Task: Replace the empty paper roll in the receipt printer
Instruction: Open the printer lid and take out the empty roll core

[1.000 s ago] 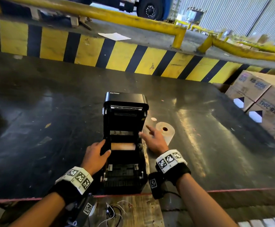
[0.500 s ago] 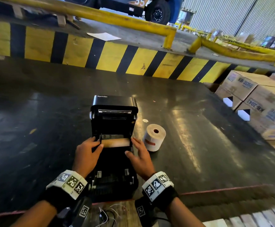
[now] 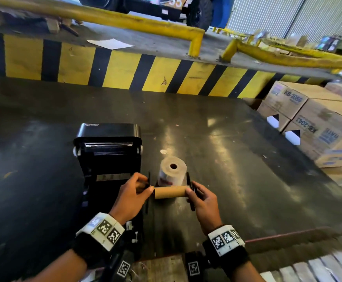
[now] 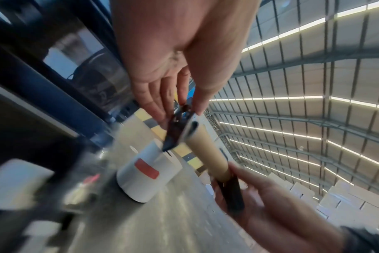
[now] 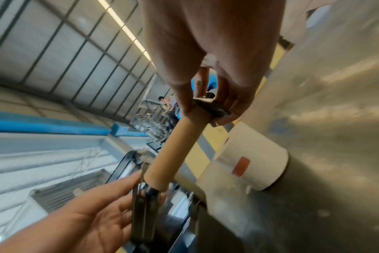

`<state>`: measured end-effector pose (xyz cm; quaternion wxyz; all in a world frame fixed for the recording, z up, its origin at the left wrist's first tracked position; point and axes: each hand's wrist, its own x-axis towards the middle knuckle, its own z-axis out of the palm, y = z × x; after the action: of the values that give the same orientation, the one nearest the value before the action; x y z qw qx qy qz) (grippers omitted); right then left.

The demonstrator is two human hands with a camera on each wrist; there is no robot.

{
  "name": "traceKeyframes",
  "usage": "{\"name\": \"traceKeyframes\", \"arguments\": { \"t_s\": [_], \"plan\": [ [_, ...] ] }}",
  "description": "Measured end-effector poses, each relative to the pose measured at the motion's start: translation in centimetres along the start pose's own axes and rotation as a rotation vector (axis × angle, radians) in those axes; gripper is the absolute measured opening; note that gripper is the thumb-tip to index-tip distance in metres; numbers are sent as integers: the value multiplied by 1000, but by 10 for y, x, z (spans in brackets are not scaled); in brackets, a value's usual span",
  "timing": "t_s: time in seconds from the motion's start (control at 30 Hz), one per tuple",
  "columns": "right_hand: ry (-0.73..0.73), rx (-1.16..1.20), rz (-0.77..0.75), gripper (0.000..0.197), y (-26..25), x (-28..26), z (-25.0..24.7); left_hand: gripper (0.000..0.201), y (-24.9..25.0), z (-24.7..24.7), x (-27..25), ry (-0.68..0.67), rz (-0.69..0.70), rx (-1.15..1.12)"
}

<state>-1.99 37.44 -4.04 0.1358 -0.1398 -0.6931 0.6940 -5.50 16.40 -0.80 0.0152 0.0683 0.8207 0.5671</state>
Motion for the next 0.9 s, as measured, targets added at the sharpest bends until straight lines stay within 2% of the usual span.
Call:
{"name": "traceKeyframes", "arguments": {
  "t_s": [0.07, 0.13, 0.2, 0.27, 0.4, 0.5, 0.63, 0.7, 0.77, 0.83, 0.9],
  "plan": [
    [55, -22, 50, 32, 9, 9, -32, 24, -3, 24, 11, -24, -28, 38],
    [100, -69, 65, 32, 18, 18, -61, 28, -8, 52, 23, -111, -26, 192],
    [131, -93, 98, 31, 29, 25, -85, 40, -14, 86, 32, -226, -36, 502],
    [146, -105, 120, 30, 35, 33, -104, 37, -15, 116, 35, -269, -68, 778],
    [119, -139, 137, 23, 47, 43, -126, 34, -32, 156, 44, -284, -100, 935],
    [70, -203, 158, 28, 56, 50, -136, 34, -40, 167, 54, -245, -141, 899],
    [20, -235, 190, 24, 61, 62, -139, 41, -51, 167, 57, -249, -61, 820],
    [-9, -253, 197, 28, 61, 67, -134, 38, -52, 165, 53, -206, -72, 710],
    [-54, -259, 182, 27, 65, 70, -124, 25, -45, 162, 47, -105, -63, 547],
    [-88, -268, 161, 27, 69, 73, -114, 20, -34, 158, 43, -35, -109, 383],
    [-108, -255, 163, 28, 73, 73, -105, 19, -26, 154, 36, -101, -154, 273]
  ]
}}
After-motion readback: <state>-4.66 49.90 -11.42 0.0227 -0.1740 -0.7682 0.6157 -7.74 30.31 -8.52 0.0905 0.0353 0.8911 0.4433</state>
